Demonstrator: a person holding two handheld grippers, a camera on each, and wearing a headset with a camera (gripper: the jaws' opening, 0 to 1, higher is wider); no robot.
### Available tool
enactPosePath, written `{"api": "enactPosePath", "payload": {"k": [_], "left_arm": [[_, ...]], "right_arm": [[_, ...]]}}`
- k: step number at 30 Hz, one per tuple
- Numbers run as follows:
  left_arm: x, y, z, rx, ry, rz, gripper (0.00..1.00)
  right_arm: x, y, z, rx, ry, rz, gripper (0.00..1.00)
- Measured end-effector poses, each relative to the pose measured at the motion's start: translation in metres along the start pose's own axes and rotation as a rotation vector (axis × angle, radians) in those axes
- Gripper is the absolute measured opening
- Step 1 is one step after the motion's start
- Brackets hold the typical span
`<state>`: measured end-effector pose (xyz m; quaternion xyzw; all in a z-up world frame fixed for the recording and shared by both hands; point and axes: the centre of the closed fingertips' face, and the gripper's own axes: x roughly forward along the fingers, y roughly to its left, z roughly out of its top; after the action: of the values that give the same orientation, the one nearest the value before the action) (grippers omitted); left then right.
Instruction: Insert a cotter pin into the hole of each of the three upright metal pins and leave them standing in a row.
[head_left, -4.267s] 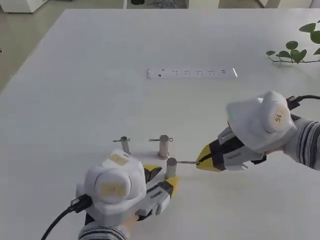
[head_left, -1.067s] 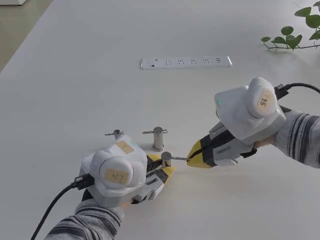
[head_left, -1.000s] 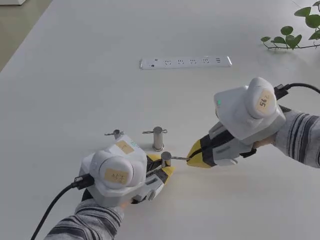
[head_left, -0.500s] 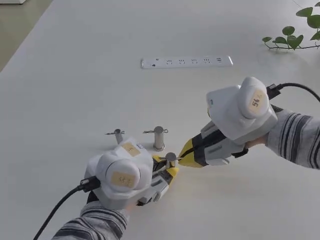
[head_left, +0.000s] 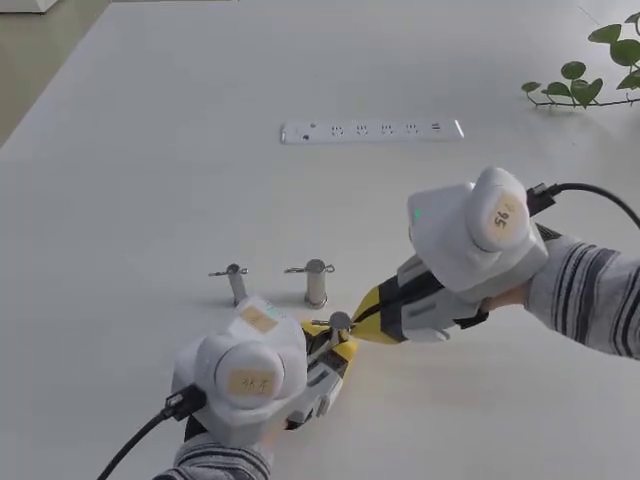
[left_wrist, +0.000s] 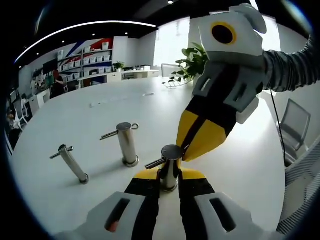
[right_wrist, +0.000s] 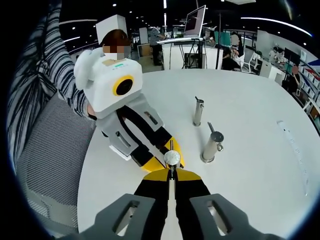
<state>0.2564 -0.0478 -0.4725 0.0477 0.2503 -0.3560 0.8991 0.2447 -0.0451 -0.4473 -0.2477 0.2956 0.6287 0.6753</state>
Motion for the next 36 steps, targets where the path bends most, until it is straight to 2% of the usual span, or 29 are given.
{"api": "enactPosePath", "payload": {"k": [3,8,14,28,36], "left_arm": [[0.001,0.000,0.000,-0.010,-0.003,0.000,0.11],[0.000,0.000,0.000,-0.009,-0.003,0.001,0.11],[0.000,-0.001,0.000,-0.020,-0.002,0.011,0.11],[0.001,0.000,0.000,-0.056,-0.009,0.033,0.11],[0.001,0.000,0.001,-0.065,-0.010,0.032,0.11]], "right_arm": [[-0.001,0.000,0.000,-0.030,-0.011,-0.006,0.00],[-0.008,-0.003,0.002,0.021,-0.024,-0.020,0.06],[-0.020,-0.004,-0.001,0.034,-0.023,-0.041,0.02],[-0.013,-0.002,0.007,0.026,-0.032,-0.042,0.00],[-0.012,-0.003,0.006,0.026,-0.023,-0.043,0.00]]}}
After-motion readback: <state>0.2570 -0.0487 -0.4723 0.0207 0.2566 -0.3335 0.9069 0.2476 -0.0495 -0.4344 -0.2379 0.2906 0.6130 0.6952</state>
